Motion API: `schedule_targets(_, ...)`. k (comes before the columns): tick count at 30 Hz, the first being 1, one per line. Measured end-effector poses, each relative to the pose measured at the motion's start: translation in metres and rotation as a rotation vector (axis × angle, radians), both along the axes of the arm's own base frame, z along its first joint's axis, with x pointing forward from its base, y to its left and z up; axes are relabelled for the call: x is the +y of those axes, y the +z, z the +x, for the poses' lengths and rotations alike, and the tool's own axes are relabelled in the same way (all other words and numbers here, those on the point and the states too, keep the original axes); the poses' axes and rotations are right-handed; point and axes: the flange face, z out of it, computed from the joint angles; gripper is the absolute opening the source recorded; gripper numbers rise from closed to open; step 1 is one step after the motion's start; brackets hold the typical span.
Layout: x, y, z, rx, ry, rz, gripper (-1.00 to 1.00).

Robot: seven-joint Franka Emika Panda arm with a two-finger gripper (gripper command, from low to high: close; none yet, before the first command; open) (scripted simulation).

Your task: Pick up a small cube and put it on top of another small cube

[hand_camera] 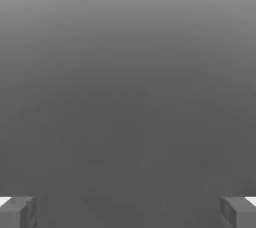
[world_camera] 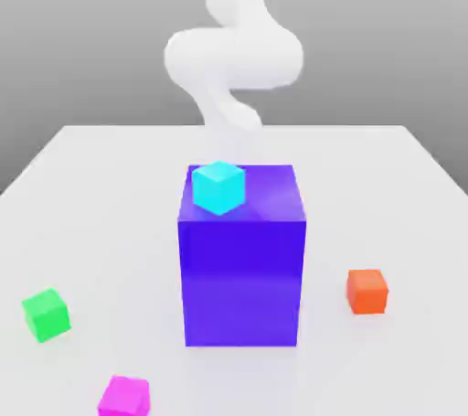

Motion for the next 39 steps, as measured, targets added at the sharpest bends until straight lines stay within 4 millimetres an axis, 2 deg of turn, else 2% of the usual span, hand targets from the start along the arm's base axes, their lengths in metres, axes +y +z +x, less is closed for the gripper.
schedule_targets(4, -0.015, -0.061, 0.050, 0.129, 0.045, 0.096, 0.00)
schedule_targets(8, -0.024, -0.126, 0.088, 0.249, 0.069, 0.168, 0.00)
schedule_targets(12, -0.030, -0.195, 0.117, 0.360, 0.073, 0.220, 0.00)
schedule_targets(16, -0.037, -0.263, 0.134, 0.461, 0.059, 0.247, 0.00)
schedule_targets(22, -0.052, -0.357, 0.142, 0.588, 0.011, 0.241, 0.00)
schedule_targets(27, -0.070, -0.420, 0.137, 0.665, -0.042, 0.190, 0.00)
schedule_targets(31, -0.090, -0.457, 0.129, 0.705, -0.090, 0.121, 0.00)
schedule_targets(36, -0.117, -0.484, 0.119, 0.723, -0.146, 0.002, 0.00)
schedule_targets(39, -0.121, -0.516, 0.119, 0.721, -0.153, -0.023, 0.00)
